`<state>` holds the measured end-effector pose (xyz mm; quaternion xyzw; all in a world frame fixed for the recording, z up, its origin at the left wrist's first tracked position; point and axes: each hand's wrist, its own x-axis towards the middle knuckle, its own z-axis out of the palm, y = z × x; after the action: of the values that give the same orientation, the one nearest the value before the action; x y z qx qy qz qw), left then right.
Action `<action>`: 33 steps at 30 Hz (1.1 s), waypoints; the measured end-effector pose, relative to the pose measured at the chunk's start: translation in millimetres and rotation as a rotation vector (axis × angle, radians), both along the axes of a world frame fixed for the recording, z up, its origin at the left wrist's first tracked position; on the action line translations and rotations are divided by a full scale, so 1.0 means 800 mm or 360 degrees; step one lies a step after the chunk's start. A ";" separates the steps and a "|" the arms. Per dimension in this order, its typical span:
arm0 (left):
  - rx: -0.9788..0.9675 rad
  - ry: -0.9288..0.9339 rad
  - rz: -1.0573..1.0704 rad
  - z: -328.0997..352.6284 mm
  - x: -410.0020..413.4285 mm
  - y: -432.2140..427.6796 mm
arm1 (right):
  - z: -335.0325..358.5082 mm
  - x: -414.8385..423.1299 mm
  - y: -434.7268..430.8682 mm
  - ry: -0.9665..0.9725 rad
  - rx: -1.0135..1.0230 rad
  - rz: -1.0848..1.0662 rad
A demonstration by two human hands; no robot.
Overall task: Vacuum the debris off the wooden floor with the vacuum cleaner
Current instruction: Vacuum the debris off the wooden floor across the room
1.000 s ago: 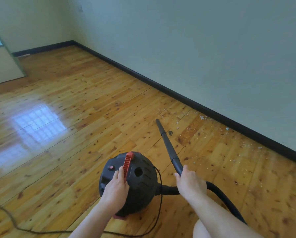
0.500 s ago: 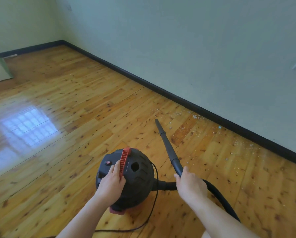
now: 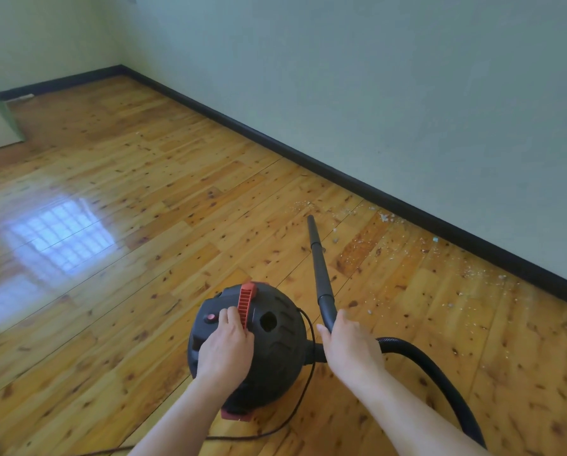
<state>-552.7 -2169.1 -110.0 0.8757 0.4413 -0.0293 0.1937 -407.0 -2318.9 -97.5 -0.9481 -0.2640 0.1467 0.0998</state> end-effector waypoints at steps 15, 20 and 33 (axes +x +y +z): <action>-0.0008 -0.0035 0.0059 -0.006 0.027 0.029 | -0.007 -0.003 0.041 0.0076 0.0120 0.0043; -0.0033 -0.0048 0.0037 -0.006 0.036 0.044 | -0.013 0.001 0.051 0.0108 0.0130 0.0048; -0.0120 -0.0025 -0.0025 -0.004 0.049 0.054 | -0.031 0.046 0.067 0.0272 0.0238 -0.0070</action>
<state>-513.7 -2125.9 -113.0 0.8714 0.4315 -0.0407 0.2298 -370.4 -2265.5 -122.7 -0.9276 -0.2440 0.2045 0.1957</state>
